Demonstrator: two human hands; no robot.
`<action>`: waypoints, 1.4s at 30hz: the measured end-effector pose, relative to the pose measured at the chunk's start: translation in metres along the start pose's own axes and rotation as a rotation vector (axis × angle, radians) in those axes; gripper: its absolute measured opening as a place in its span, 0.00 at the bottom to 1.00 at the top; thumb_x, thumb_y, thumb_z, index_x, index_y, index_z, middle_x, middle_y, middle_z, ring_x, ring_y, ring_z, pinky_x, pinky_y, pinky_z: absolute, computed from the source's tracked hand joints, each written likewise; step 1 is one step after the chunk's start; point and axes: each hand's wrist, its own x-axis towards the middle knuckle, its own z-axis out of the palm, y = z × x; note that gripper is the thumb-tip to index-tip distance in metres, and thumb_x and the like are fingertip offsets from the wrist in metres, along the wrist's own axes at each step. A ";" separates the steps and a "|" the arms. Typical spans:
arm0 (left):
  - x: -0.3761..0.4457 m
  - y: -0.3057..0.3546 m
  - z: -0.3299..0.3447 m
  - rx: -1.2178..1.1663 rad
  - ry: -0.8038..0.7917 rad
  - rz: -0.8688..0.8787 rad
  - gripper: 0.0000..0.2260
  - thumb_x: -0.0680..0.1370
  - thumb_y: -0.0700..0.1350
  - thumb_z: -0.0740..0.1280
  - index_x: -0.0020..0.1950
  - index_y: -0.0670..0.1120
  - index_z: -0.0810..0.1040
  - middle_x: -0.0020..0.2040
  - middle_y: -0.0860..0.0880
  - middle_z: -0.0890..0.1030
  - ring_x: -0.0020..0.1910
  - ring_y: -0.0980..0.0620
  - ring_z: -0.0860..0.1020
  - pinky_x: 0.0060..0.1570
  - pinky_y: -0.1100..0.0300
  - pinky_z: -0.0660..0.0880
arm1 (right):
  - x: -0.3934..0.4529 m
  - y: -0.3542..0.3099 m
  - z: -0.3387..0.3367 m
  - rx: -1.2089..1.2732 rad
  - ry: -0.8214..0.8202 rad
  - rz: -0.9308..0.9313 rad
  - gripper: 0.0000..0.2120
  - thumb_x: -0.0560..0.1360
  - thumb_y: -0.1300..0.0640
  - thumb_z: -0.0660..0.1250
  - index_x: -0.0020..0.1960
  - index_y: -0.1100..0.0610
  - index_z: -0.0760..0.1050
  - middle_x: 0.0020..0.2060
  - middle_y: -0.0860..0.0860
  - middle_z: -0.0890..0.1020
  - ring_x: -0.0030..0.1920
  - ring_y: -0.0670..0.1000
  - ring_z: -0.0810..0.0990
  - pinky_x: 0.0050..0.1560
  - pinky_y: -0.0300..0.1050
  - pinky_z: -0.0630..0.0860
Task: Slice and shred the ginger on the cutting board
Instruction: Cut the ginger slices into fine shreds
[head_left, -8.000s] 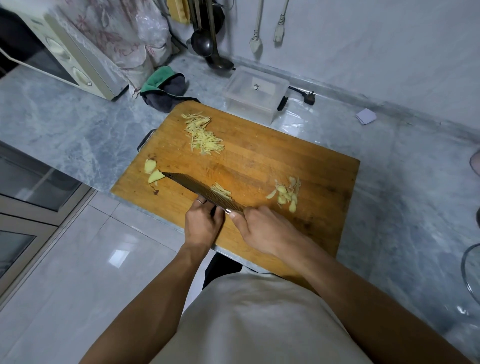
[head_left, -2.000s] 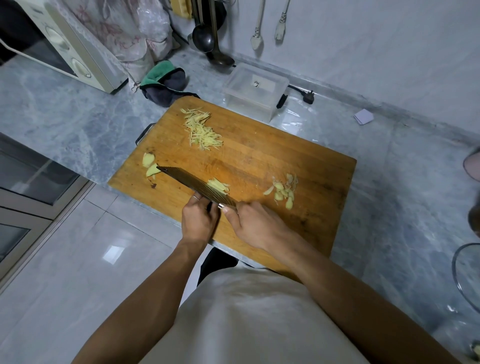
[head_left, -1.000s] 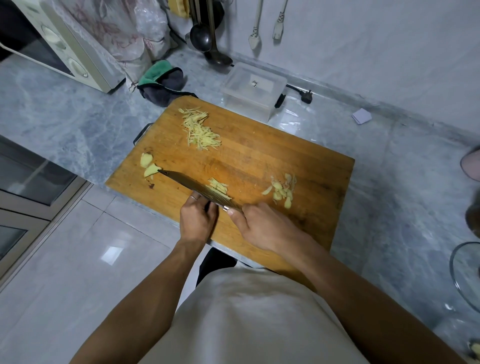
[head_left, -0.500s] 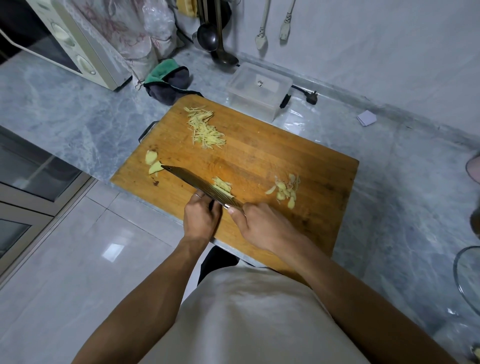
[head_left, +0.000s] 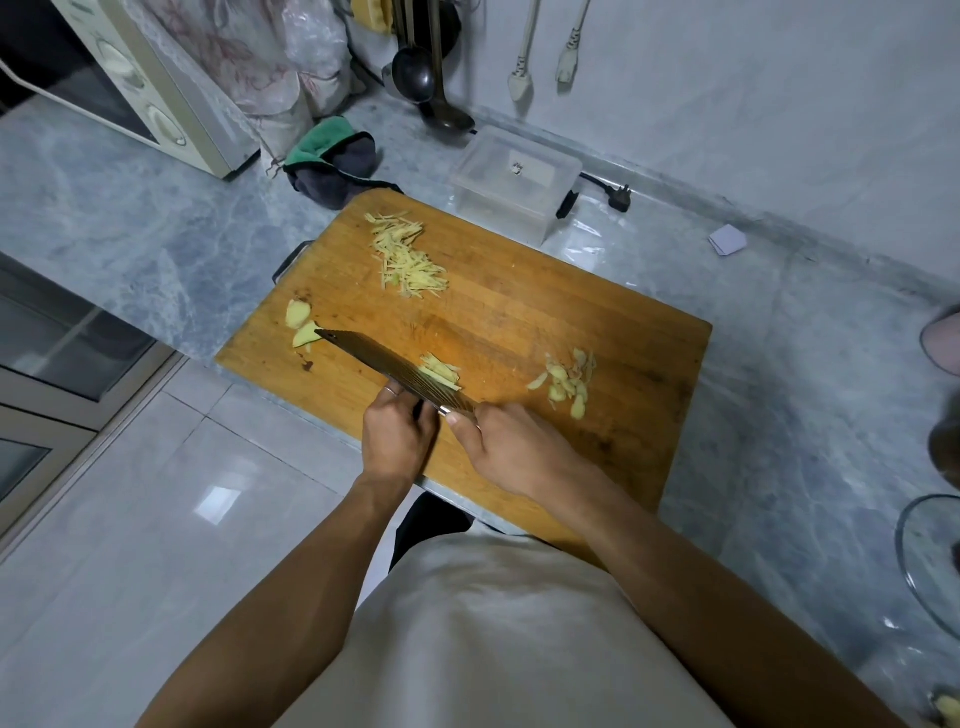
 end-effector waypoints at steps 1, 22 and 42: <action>0.000 -0.001 0.001 -0.005 -0.004 -0.011 0.08 0.70 0.38 0.63 0.33 0.35 0.77 0.35 0.35 0.79 0.29 0.39 0.77 0.29 0.60 0.70 | 0.000 0.000 0.001 -0.002 0.003 -0.007 0.23 0.85 0.40 0.49 0.45 0.56 0.70 0.38 0.56 0.74 0.37 0.58 0.73 0.35 0.46 0.64; -0.001 0.002 -0.001 -0.054 0.029 0.017 0.03 0.69 0.29 0.72 0.37 0.33 0.80 0.40 0.35 0.81 0.31 0.38 0.79 0.34 0.59 0.73 | 0.002 0.008 0.002 0.061 0.016 -0.022 0.26 0.84 0.39 0.48 0.43 0.56 0.71 0.37 0.57 0.77 0.37 0.60 0.78 0.35 0.49 0.71; -0.006 -0.001 0.001 -0.049 0.002 -0.004 0.01 0.73 0.33 0.70 0.43 0.35 0.82 0.46 0.36 0.81 0.37 0.38 0.80 0.36 0.55 0.76 | -0.006 0.013 0.000 0.043 0.010 -0.020 0.25 0.85 0.40 0.49 0.43 0.57 0.71 0.32 0.51 0.71 0.35 0.57 0.75 0.33 0.45 0.65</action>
